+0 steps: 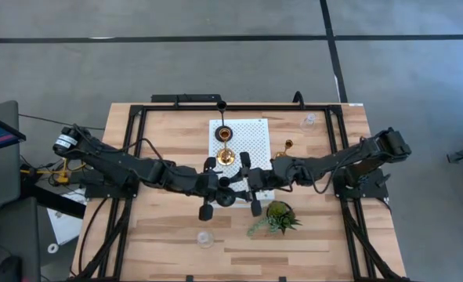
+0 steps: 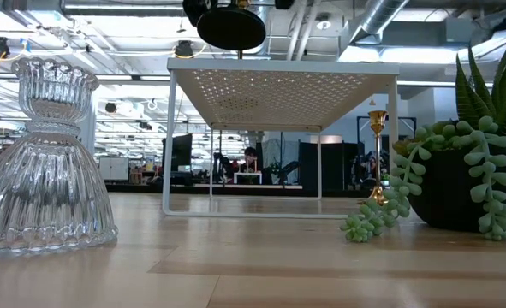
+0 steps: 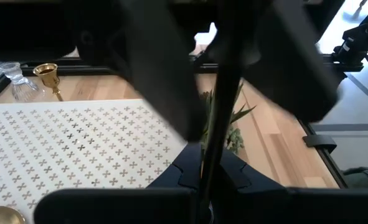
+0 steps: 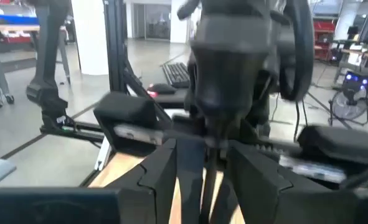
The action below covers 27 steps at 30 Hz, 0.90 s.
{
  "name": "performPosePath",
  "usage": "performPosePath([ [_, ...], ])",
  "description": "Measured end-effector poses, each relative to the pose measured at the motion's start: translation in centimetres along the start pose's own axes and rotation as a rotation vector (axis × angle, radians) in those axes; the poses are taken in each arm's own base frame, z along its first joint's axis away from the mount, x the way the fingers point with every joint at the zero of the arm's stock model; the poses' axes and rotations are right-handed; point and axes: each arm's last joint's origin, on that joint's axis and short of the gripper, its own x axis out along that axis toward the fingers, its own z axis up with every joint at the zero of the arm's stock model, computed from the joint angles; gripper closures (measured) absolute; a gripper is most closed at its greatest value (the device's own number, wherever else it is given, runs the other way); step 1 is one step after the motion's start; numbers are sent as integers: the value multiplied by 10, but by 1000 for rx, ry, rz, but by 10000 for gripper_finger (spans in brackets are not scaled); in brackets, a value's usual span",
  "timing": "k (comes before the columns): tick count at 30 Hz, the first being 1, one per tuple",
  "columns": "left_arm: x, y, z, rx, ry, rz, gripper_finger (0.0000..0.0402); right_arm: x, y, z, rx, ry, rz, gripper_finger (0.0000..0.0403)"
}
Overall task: Pick & Place candle stick holders
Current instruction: Put the black candle holder on the shelf
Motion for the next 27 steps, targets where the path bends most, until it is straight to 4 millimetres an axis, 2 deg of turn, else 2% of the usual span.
performPosePath([
  [6,0,0,0,0,0,2,392,-1,0,1,0,-4,-2,304],
  [15,0,0,0,3,0,1,392,0,0,0,-8,6,-3,390],
  [27,-4,1,4,-6,-22,1,370,0,0,-2,-31,26,-1,397],
])
